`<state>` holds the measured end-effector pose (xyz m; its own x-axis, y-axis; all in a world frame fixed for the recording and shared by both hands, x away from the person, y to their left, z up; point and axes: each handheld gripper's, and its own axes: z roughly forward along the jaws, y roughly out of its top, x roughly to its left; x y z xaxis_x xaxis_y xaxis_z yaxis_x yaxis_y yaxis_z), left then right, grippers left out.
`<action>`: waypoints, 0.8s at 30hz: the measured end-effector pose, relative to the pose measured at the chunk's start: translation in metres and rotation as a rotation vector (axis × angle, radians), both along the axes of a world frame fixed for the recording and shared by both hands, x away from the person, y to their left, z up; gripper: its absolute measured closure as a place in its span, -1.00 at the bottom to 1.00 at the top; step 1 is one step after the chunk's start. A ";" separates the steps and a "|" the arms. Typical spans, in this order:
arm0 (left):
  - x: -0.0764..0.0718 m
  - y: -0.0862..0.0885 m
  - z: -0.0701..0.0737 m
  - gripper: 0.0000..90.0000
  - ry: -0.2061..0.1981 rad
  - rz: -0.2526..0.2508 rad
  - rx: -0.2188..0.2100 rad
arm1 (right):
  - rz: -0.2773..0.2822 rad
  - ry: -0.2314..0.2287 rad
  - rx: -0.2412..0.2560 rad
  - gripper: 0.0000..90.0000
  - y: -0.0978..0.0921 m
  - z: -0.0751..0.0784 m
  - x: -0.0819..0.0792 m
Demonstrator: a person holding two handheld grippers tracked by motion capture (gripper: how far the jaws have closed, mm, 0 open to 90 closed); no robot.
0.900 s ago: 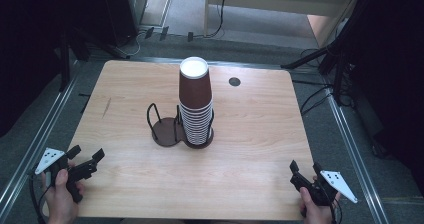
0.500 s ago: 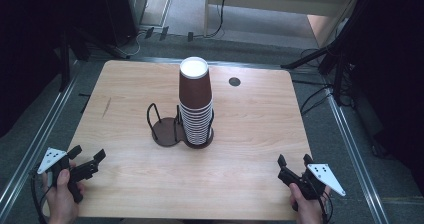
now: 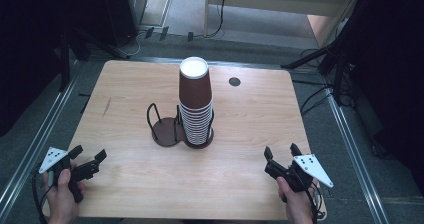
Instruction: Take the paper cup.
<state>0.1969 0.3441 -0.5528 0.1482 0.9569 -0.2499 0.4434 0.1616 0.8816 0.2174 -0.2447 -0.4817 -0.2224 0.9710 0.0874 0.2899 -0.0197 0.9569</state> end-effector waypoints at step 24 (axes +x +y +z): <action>0.000 -0.001 0.000 -0.84 0.003 -0.010 0.010 | 0.149 -0.048 0.005 -0.82 0.078 0.035 0.032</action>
<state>0.1973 0.3432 -0.5526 0.1567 0.9577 -0.2412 0.4475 0.1489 0.8818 0.2491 -0.1666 -0.4467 -0.3678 0.9266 0.0781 0.2440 0.0152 0.9697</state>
